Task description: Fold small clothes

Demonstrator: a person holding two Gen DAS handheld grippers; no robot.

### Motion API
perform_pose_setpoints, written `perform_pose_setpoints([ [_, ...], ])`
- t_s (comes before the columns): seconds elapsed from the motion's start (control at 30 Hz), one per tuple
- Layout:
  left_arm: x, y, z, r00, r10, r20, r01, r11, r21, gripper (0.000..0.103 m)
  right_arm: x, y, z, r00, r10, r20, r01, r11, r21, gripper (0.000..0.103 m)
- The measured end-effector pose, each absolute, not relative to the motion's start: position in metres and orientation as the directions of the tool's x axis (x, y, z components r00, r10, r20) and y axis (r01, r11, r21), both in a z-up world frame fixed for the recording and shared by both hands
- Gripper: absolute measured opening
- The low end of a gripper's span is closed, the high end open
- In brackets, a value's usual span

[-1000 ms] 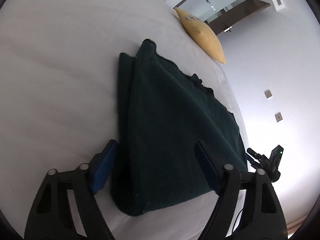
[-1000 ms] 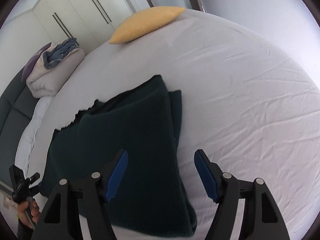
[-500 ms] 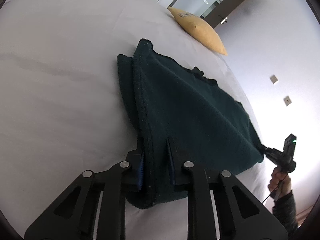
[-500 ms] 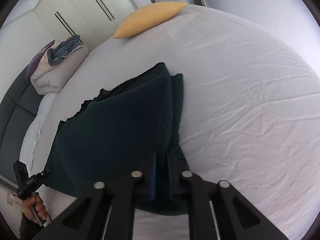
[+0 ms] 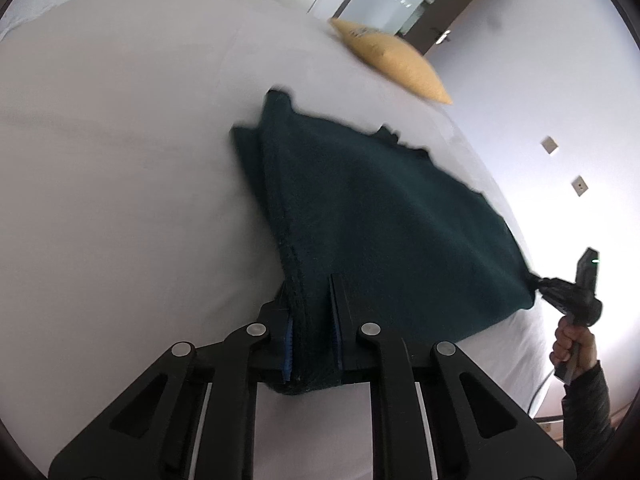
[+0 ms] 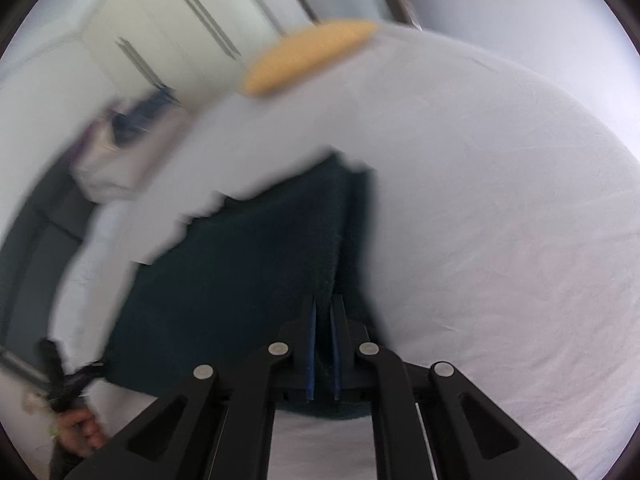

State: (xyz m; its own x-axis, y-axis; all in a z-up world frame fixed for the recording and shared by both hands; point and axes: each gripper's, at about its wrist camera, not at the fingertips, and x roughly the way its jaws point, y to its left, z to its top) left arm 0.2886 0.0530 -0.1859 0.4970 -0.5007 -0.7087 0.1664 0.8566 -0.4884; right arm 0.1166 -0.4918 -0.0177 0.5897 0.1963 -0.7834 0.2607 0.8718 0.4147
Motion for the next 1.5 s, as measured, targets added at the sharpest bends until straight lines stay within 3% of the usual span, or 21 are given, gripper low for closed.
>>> perform_pose_setpoints([
  [0.03,0.286,0.056,-0.195,0.486,-0.514,-0.707,0.145,0.845,-0.515,0.013,0.118,-0.501,-0.036,0.535,0.170,-0.827,0.323,0.864,0.386,0.007],
  [0.33,0.275,0.060,-0.200,0.507,-0.526,-0.683,0.158,0.835,-0.527,0.013,0.101,-0.510,-0.048,0.550,0.191,-0.813,0.351,0.831,0.432,0.007],
  [0.4,0.272,0.062,-0.205,0.509,-0.533,-0.676,0.162,0.831,-0.533,0.013,0.106,-0.504,-0.041,0.544,0.145,-0.827,0.343,0.860,0.377,0.007],
  [0.47,0.275,0.067,-0.212,0.503,-0.555,-0.662,0.161,0.813,-0.560,0.013,0.111,-0.504,-0.040,0.512,0.098,-0.853,0.380,0.865,0.327,0.031],
  [0.57,0.276,0.070,-0.219,0.511,-0.578,-0.636,0.175,0.795,-0.581,0.014,0.117,-0.508,-0.006,0.598,0.044,-0.800,0.398,0.850,0.344,0.035],
  [0.67,0.277,0.071,-0.222,0.513,-0.591,-0.622,0.181,0.783,-0.595,0.015,0.154,-0.493,0.022,0.651,0.124,-0.749,0.274,0.881,0.385,0.035],
  [0.8,0.276,0.073,-0.225,0.514,-0.602,-0.611,0.182,0.772,-0.608,0.015,0.232,-0.435,0.028,0.564,0.145,-0.813,0.064,0.974,0.218,0.034],
  [0.9,0.277,0.074,-0.227,0.516,-0.610,-0.602,0.185,0.765,-0.617,0.016,0.288,-0.396,0.007,0.433,0.041,-0.901,-0.023,0.999,0.034,0.034],
  [1.0,0.277,0.075,-0.229,0.517,-0.615,-0.596,0.188,0.760,-0.622,0.016,0.319,-0.369,-0.006,0.400,-0.072,-0.914,-0.127,0.983,-0.133,0.034],
  [1.03,0.277,0.075,-0.229,0.517,-0.617,-0.594,0.188,0.758,-0.624,0.016,0.322,-0.363,-0.009,0.386,-0.070,-0.920,-0.174,0.974,-0.147,0.040],
  [1.07,0.277,0.075,-0.230,0.517,-0.618,-0.592,0.189,0.757,-0.626,0.016,0.326,-0.357,-0.014,0.365,-0.077,-0.928,-0.210,0.964,-0.162,0.057],
  [1.1,0.278,0.075,-0.230,0.517,-0.620,-0.590,0.189,0.756,-0.627,0.016,0.327,-0.351,-0.021,0.342,-0.104,-0.934,-0.244,0.950,-0.195,0.065],
  [1.13,0.278,0.075,-0.230,0.517,-0.621,-0.589,0.189,0.754,-0.629,0.016,0.328,-0.346,-0.030,0.326,-0.149,-0.934,-0.274,0.930,-0.244,0.072],
  [1.17,0.278,0.075,-0.230,0.518,-0.620,-0.589,0.189,0.755,-0.628,0.016,0.328,-0.343,-0.040,0.314,-0.171,-0.934,-0.300,0.915,-0.269,0.072],
  [1.23,0.278,0.073,-0.229,0.520,-0.616,-0.592,0.190,0.759,-0.623,0.016,0.328,-0.346,-0.045,0.323,-0.150,-0.934,-0.283,0.927,-0.246,0.068],
  [1.27,0.278,0.072,-0.229,0.520,-0.612,-0.596,0.190,0.763,-0.618,0.016,0.328,-0.352,-0.046,0.329,-0.108,-0.938,-0.254,0.947,-0.198,0.053],
  [1.3,0.279,0.072,-0.228,0.520,-0.609,-0.599,0.190,0.766,-0.614,0.016,0.327,-0.357,-0.046,0.334,-0.073,-0.940,-0.226,0.962,-0.155,0.045],
  [1.37,0.278,0.071,-0.227,0.520,-0.605,-0.603,0.190,0.770,-0.609,0.016,0.330,-0.360,-0.046,0.365,-0.096,-0.926,-0.184,0.967,-0.173,0.016],
  [1.4,0.278,0.071,-0.227,0.520,-0.604,-0.604,0.191,0.771,-0.607,0.016,0.333,-0.359,-0.046,0.372,-0.104,-0.922,-0.171,0.969,-0.178,0.010],
  [1.5,0.278,0.069,-0.226,0.522,-0.597,-0.609,0.190,0.778,-0.599,0.016,0.338,-0.367,-0.039,0.412,-0.096,-0.906,-0.099,0.984,-0.149,0.005],
])
